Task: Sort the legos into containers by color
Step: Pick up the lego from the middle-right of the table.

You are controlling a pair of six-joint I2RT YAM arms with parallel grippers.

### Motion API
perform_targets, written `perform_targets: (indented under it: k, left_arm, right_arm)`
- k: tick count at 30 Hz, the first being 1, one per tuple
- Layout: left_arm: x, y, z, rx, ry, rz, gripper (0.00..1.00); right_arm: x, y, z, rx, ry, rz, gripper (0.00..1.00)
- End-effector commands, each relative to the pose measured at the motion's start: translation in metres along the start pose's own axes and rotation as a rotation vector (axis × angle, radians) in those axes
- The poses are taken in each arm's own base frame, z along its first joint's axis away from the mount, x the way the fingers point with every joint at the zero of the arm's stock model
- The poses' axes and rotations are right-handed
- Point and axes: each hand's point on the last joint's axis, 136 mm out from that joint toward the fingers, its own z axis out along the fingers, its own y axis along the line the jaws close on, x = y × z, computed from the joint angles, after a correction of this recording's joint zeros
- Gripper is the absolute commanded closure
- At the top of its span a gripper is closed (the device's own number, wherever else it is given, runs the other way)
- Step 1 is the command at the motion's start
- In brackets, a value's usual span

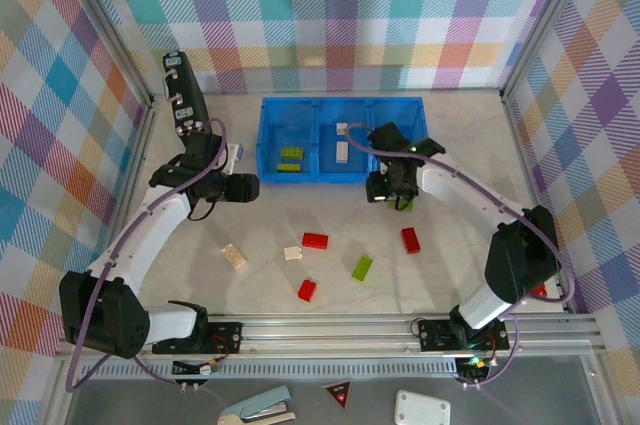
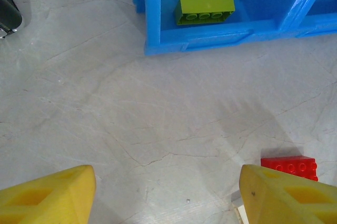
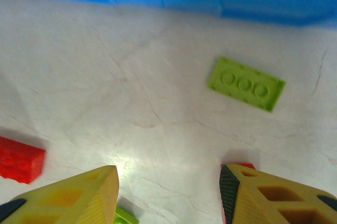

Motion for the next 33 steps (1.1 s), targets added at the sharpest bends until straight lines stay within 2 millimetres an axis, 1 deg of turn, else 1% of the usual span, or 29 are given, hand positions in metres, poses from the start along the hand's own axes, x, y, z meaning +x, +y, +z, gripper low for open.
perform_targets:
  k: [1, 4, 10, 13, 17, 19, 24, 26, 28, 33]
  left_arm:
    - [-0.004, -0.001, -0.007, 0.009, -0.032, -0.010, 0.28]
    - [-0.004, -0.002, -0.008, 0.015, -0.034, -0.009, 0.28]
    - [-0.005, -0.002, -0.008, 0.018, -0.034, -0.010, 0.28]
    - [-0.004, -0.002, -0.007, 0.015, -0.032, -0.011, 0.28]
    - [-0.004, -0.001, -0.007, 0.014, -0.028, -0.010, 0.28]
    - [-0.004, -0.001, -0.005, 0.011, -0.029, -0.011, 0.28]
    - [-0.006, -0.003, 0.000, 0.027, -0.016, -0.017, 0.28]
    - [-0.005, -0.001, 0.001, 0.011, -0.011, -0.018, 0.28]
    - [-0.007, -0.002, 0.001, 0.019, -0.006, -0.019, 0.28]
    - [-0.006, 0.002, 0.003, -0.004, -0.002, -0.016, 0.28]
  right_arm:
    - [0.014, -0.018, 0.005, 0.015, 0.001, 0.061, 0.45]
    - [0.028, -0.031, 0.008, 0.025, 0.008, 0.092, 0.43]
    - [0.049, -0.053, 0.015, 0.053, 0.045, 0.126, 0.42]
    - [0.056, -0.060, 0.018, 0.054, 0.059, 0.146, 0.41]
    - [0.064, -0.061, 0.024, 0.047, 0.080, 0.155, 0.40]
    - [0.071, -0.060, 0.028, 0.038, 0.108, 0.156, 0.39]
    - [0.080, -0.056, 0.040, 0.018, 0.157, 0.146, 0.37]
    - [0.080, -0.053, 0.044, 0.007, 0.179, 0.135, 0.36]
    - [0.079, -0.052, 0.048, 0.005, 0.193, 0.115, 0.36]
    - [0.079, -0.056, 0.059, 0.051, 0.239, 0.106, 0.36]
